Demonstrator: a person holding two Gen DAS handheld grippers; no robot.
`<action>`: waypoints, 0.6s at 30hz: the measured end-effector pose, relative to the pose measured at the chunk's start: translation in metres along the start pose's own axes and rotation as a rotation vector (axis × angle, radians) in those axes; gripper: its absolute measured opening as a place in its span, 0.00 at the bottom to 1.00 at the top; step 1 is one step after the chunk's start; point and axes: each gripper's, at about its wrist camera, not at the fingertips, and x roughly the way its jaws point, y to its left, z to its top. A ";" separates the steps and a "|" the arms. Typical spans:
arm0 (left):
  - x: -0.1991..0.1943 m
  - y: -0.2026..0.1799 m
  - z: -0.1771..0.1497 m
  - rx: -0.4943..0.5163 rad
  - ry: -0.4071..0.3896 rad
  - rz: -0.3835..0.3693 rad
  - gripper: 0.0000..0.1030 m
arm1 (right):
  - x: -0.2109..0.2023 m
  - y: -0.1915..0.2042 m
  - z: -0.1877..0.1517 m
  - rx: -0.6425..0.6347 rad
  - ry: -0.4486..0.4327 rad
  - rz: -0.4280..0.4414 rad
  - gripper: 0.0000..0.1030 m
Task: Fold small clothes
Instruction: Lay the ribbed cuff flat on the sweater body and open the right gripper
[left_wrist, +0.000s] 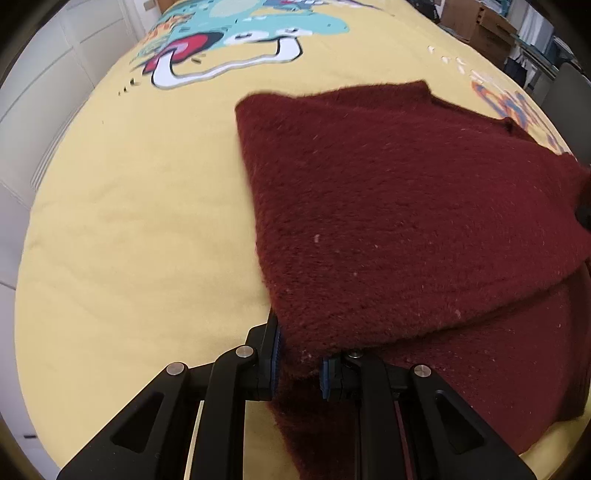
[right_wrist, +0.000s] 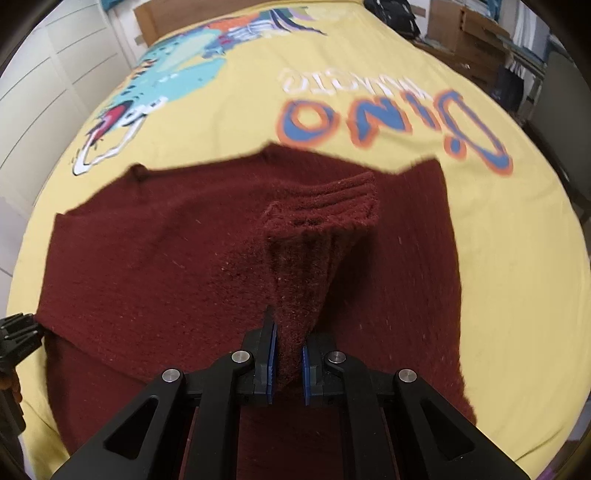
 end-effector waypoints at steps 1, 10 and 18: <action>0.002 0.000 0.000 -0.005 0.004 -0.001 0.13 | 0.005 -0.002 -0.003 0.003 0.011 -0.004 0.10; 0.008 0.007 0.005 -0.040 0.013 -0.006 0.19 | 0.018 -0.013 -0.010 0.027 0.025 -0.036 0.43; -0.015 0.023 0.002 -0.099 -0.010 0.038 0.76 | -0.006 -0.039 -0.016 0.045 0.017 -0.090 0.78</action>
